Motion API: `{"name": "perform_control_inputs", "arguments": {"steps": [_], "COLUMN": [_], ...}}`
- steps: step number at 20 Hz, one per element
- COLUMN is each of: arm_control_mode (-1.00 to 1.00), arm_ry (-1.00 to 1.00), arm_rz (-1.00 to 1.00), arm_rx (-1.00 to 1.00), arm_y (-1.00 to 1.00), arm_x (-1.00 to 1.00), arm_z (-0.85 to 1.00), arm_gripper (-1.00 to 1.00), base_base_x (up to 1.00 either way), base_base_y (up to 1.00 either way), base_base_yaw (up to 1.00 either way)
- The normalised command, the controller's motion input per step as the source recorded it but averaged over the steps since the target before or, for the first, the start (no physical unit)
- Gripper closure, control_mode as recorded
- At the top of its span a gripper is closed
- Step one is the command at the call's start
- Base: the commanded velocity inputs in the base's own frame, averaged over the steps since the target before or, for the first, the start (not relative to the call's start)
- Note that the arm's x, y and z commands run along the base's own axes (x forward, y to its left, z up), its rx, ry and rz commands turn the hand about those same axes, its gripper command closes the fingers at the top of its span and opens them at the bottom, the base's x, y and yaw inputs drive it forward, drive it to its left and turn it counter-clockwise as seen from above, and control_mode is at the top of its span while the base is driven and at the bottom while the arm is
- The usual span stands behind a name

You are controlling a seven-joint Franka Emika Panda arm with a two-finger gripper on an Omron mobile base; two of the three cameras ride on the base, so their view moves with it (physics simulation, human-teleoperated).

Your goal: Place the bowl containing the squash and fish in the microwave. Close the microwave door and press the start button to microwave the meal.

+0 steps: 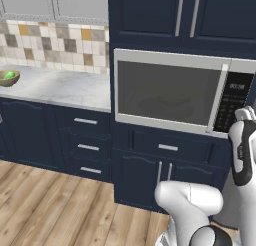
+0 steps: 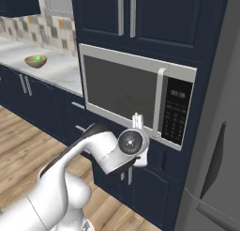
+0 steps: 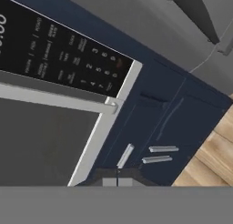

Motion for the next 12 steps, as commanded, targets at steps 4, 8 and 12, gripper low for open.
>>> {"name": "perform_control_inputs", "arguments": {"steps": [4, 8, 12], "arm_control_mode": [-1.0, -1.0, -1.0], "arm_ry": [-0.09, -0.05, -0.02], "arm_rz": [-0.03, -0.06, -0.12], "arm_rx": [0.1, 0.04, 0.0], "arm_y": [0.0, 0.0, -0.05], "arm_x": [0.09, 0.18, 0.27], "arm_z": [-0.13, -0.07, -0.04], "arm_gripper": [1.0, 1.0, 1.0], "base_base_x": [0.0, 0.0, 0.0], "base_base_y": [0.0, 0.0, 0.0], "base_base_yaw": [0.0, 0.0, 0.0]}}
